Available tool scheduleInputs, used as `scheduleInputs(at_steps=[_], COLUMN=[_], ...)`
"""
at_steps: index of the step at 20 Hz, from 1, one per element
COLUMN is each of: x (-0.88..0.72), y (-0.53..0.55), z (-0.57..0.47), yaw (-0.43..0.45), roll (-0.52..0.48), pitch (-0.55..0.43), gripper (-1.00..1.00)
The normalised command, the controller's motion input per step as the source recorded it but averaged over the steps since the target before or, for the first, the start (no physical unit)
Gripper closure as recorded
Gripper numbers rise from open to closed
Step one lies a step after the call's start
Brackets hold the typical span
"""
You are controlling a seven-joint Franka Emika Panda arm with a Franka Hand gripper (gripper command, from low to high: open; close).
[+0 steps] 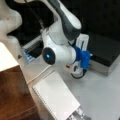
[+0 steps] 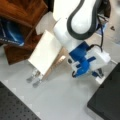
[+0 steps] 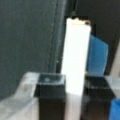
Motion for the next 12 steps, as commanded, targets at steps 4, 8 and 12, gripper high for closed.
scheduleInputs(at_steps=[4,8,12], x=[0.21,0.27,0.31], y=[0.0,0.08,0.16], z=[0.3,0.42,0.32], yaw=[-0.046,-0.087,-0.11], roll=[0.358,0.398,0.32], pitch=[-0.002,-0.019,-0.045], gripper=[1.0,1.0,1.0])
